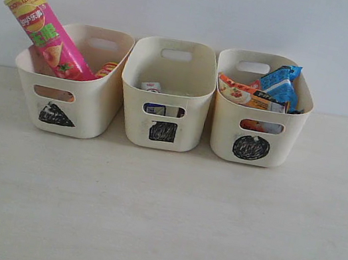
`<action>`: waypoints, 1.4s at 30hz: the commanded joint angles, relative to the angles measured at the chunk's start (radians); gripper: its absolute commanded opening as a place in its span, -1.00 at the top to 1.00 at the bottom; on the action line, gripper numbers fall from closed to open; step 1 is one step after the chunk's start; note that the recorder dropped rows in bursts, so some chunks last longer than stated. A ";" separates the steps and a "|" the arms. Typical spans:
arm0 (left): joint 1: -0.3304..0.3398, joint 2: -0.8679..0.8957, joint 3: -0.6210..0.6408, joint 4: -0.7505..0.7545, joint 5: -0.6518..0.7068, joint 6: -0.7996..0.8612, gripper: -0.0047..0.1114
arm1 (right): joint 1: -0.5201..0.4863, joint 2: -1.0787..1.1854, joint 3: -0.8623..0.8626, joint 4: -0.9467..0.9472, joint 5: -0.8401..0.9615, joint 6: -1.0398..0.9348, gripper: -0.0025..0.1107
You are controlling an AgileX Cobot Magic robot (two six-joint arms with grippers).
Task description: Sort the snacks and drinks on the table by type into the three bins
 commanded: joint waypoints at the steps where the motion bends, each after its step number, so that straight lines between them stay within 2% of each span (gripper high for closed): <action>1: 0.000 -0.002 0.003 0.002 -0.003 0.005 0.84 | -0.006 -0.120 0.137 -0.071 -0.097 -0.030 0.94; 4: 0.000 -0.002 0.003 0.002 -0.003 0.005 0.84 | 0.005 -0.246 0.257 -0.205 -0.102 -0.046 0.94; 10: 0.000 -0.002 0.003 0.002 -0.003 0.005 0.84 | 0.095 -0.521 0.417 -0.205 -0.064 -0.091 0.94; 22: 0.000 -0.002 0.003 0.002 -0.003 0.005 0.84 | 0.095 -0.898 0.607 -0.201 0.068 -0.099 0.94; 30: 0.000 -0.002 0.003 0.002 -0.003 0.005 0.84 | 0.095 -0.916 0.615 -0.201 0.148 -0.099 0.93; 37: 0.000 -0.002 0.003 0.002 -0.003 0.005 0.84 | 0.177 -0.916 0.615 -0.201 0.146 -0.099 0.93; 42: 0.000 -0.002 0.003 0.002 -0.003 0.005 0.84 | 0.199 -0.916 0.615 -0.201 0.143 -0.096 0.93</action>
